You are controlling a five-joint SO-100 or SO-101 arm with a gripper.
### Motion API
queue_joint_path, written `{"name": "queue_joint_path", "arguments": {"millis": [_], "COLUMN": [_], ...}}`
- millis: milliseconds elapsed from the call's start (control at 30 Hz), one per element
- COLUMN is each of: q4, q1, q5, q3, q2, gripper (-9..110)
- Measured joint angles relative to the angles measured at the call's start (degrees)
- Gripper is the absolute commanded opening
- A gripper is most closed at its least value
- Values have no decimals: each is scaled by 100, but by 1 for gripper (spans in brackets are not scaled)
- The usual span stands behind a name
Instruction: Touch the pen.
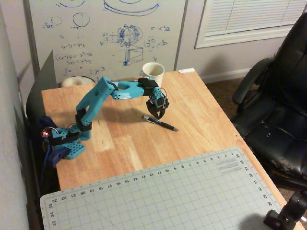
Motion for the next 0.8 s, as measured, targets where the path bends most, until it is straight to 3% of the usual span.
{"name": "queue_joint_path", "arguments": {"millis": [800], "q4": [97], "q1": [237], "q5": [0], "q3": [0], "q2": [0], "gripper": [1]}}
